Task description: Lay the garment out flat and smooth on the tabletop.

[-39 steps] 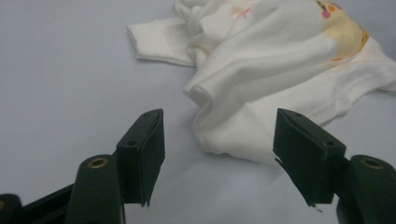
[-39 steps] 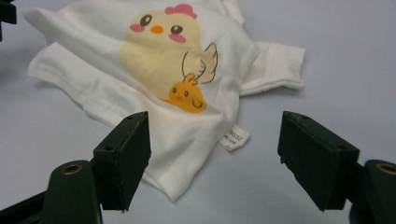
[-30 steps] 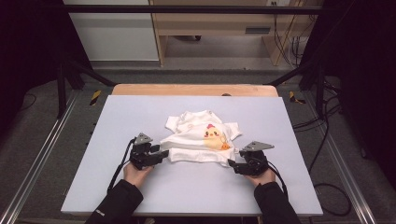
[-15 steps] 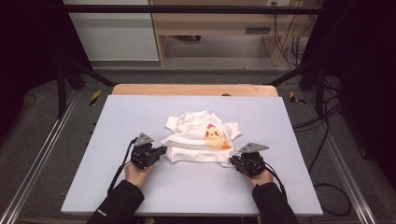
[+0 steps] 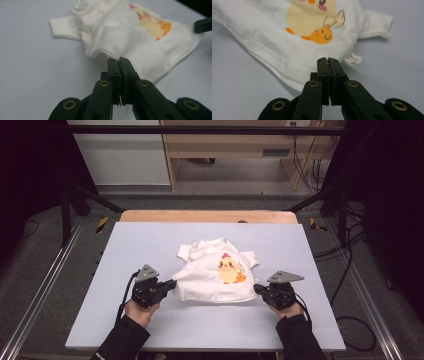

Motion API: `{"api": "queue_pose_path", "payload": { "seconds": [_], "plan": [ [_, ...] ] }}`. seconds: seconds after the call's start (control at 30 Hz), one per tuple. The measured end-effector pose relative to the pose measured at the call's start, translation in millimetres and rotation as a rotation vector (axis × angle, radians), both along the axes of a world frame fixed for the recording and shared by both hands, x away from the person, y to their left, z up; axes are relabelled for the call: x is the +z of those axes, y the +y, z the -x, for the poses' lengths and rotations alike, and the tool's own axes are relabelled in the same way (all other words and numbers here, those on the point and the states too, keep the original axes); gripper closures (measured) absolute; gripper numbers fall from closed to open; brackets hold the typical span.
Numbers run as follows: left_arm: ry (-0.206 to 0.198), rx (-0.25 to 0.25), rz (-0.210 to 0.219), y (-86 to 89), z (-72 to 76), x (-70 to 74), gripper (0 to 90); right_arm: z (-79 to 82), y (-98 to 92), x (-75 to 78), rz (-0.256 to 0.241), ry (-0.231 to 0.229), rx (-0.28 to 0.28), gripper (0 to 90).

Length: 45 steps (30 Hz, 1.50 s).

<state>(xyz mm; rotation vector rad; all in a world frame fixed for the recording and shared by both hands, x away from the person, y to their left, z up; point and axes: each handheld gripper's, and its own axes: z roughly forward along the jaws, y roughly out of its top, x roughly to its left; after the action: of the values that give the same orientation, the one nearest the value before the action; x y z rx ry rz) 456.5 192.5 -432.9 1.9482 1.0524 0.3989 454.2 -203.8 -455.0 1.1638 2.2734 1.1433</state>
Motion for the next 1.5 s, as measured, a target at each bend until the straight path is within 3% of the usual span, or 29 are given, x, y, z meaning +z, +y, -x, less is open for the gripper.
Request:
{"api": "queue_pose_path", "payload": {
  "seconds": [0.03,0.07,0.1,0.2,0.23,0.27,0.3,0.43,0.57,0.67,0.73,0.8,0.87,0.9,0.93,1.03,1.13,1.27,1.3,1.33,1.37,1.4,1.43,1.47,1.5],
  "plan": [
    [0.021,0.002,0.007,0.6,-5.2,-6.8,87.3,-1.7,0.5,-3.2,0.015,0.022,-0.009,88.6],
    [0.034,-0.007,0.019,1.8,-10.7,-14.0,84.0,-6.3,2.4,-12.6,0.071,0.063,-0.030,87.2],
    [0.035,0.001,0.007,2.1,-15.3,-20.3,78.2,-7.8,3.4,-16.2,0.089,0.074,-0.039,85.8],
    [0.033,0.027,-0.026,4.3,-21.9,-29.7,67.6,-7.9,4.2,-18.6,0.100,0.060,-0.053,76.5],
    [0.025,0.034,-0.024,5.2,-20.8,-29.1,60.1,-6.8,3.7,-17.3,0.092,0.042,-0.058,73.9],
    [-0.006,0.026,-0.018,8.9,-16.2,-25.9,49.0,-5.0,1.4,-14.3,0.043,0.018,-0.058,65.4],
    [-0.006,0.026,-0.018,8.9,-16.2,-25.9,45.2,-5.0,1.4,-14.3,0.043,0.018,-0.058,65.4],
    [-0.033,-0.006,-0.001,13.3,-7.2,-27.9,35.6,-1.4,-1.7,-12.2,-0.009,-0.007,-0.063,55.3],
    [-0.005,-0.044,-0.029,9.6,-5.4,-38.8,33.5,1.8,-3.1,-15.8,-0.015,0.006,-0.062,50.5],
    [0.025,-0.057,-0.029,5.3,-8.7,-45.1,37.9,0.9,-3.9,-19.9,-0.021,0.024,-0.064,50.6],
    [0.060,-0.056,-0.005,4.8,-12.4,-49.2,50.0,-1.0,-2.4,-23.9,-0.018,0.045,-0.060,54.9],
    [0.073,-0.053,0.009,5.3,-13.3,-49.9,55.2,-1.6,-1.8,-25.3,-0.012,0.051,-0.055,57.7],
    [0.084,-0.051,0.025,5.6,-13.7,-50.6,66.3,-2.6,0.0,-27.9,0.003,0.058,-0.052,62.6],
    [0.080,-0.048,0.019,5.2,-13.2,-50.5,75.4,-3.7,1.4,-30.1,0.016,0.067,-0.044,67.0],
    [0.078,-0.049,0.018,5.0,-12.6,-50.3,75.4,-3.7,1.4,-30.1,0.016,0.067,-0.044,67.0],
    [0.061,-0.057,0.018,4.4,-9.3,-47.1,85.6,-2.8,3.5,-30.5,0.006,0.072,-0.037,82.7],
    [0.058,-0.054,0.027,6.2,-6.0,-41.8,86.5,0.0,5.7,-27.0,0.030,0.061,-0.019,85.4],
    [0.035,-0.062,0.073,17.8,16.0,-16.5,86.6,10.4,4.1,-13.0,-0.001,0.027,0.011,85.5],
    [0.032,-0.065,0.080,21.3,22.3,-11.0,86.5,24.6,1.7,3.2,-0.047,-0.018,0.034,85.4],
    [0.035,-0.073,0.087,25.1,31.0,-4.5,86.5,24.6,1.7,3.2,-0.047,-0.018,0.034,85.4],
    [0.049,-0.087,0.097,32.4,49.2,4.4,86.2,45.3,-0.7,20.8,-0.094,-0.063,0.072,85.3],
    [0.049,-0.087,0.097,32.4,49.2,4.4,86.0,45.3,-0.7,20.8,-0.094,-0.063,0.072,85.3],
    [0.088,-0.100,0.082,34.2,58.1,5.5,86.0,52.4,-1.5,24.5,-0.102,-0.077,0.081,85.2],
    [0.099,-0.104,0.077,34.0,62.7,3.9,85.2,62.6,-3.2,27.3,-0.107,-0.078,0.090,84.8],
    [0.104,-0.111,0.046,33.4,68.3,-1.2,83.5,67.2,-4.6,26.5,-0.110,-0.065,0.096,84.2]
  ]
}}
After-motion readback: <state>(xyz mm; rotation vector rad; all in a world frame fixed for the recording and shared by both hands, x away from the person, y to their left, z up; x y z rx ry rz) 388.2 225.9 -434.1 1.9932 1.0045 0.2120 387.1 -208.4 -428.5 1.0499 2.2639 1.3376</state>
